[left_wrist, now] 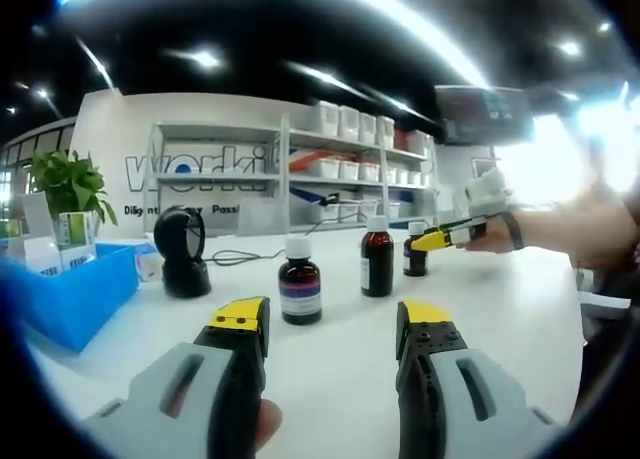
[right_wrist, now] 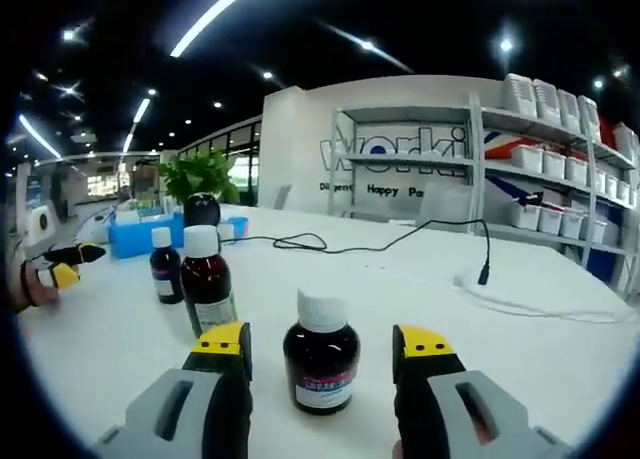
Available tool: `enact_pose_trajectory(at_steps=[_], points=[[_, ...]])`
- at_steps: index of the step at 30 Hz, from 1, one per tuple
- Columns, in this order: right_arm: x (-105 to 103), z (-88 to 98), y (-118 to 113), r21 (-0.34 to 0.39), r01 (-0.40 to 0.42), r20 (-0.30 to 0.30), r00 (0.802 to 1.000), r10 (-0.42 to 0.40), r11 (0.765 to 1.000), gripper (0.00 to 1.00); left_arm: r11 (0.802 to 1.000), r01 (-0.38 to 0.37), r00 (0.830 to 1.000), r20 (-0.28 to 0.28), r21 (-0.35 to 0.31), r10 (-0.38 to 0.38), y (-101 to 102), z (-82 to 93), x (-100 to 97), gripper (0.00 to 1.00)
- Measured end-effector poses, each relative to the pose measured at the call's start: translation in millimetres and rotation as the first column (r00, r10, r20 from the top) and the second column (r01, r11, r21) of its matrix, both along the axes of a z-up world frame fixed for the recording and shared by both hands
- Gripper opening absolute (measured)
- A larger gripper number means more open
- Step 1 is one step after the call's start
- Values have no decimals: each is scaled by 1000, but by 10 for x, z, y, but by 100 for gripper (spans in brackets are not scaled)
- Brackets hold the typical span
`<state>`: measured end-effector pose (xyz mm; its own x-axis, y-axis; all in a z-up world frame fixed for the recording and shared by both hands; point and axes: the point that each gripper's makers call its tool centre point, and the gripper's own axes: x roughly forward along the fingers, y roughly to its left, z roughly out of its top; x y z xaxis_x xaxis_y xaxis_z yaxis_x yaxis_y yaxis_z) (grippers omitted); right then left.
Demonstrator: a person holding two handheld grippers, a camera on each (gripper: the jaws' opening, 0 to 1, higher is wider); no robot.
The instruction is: Rotate the medicine bottle to make it face forward pick up the medicine bottle inspect the drug traceability code place the medicine on the table
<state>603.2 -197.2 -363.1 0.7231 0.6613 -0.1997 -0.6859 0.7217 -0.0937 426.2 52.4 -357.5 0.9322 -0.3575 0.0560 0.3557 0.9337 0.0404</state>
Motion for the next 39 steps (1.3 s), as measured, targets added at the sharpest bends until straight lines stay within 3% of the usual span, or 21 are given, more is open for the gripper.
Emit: enact_pose_trajectory(at_steps=[3, 6, 14, 20, 24, 26, 28, 31, 39], points=[[-56, -10, 12, -18, -88, -3, 996, 88, 996, 50, 1000, 0, 1000, 0, 0, 0, 1, -1, 1, 42], [-230, -10, 97, 13, -217, -34, 976, 217, 976, 51, 1000, -1, 1000, -1, 2, 1, -3, -1, -1, 42], [-96, -83, 52, -20, -278, -46, 960, 276, 961, 48, 1000, 1, 1000, -2, 3, -1, -9, -5, 0, 42], [-176, -67, 176, -9, -366, -56, 929, 365, 931, 42, 1000, -2, 1000, -2, 1, 2, -5, 0, -6, 42], [-114, -157, 182, -40, -375, -70, 925, 372, 926, 37, 1000, -3, 1000, -4, -2, 3, 0, -1, -4, 42], [-112, -116, 189, -8, -381, -71, 922, 380, 924, 35, 1000, -2, 1000, -5, -1, 2, -10, -2, -9, 42], [-100, -128, 184, -20, -385, -69, 921, 383, 923, 35, 1000, -2, 1000, -6, 1, 2, -11, -5, -9, 42], [-19, -144, 132, -33, -360, -62, 932, 358, 932, 28, 1000, 5, 1000, -6, -11, -5, -22, 6, -14, 42], [-96, -103, 158, -21, -361, -71, 931, 359, 932, 28, 1000, 5, 1000, -7, -10, -5, -44, 8, -22, 42]])
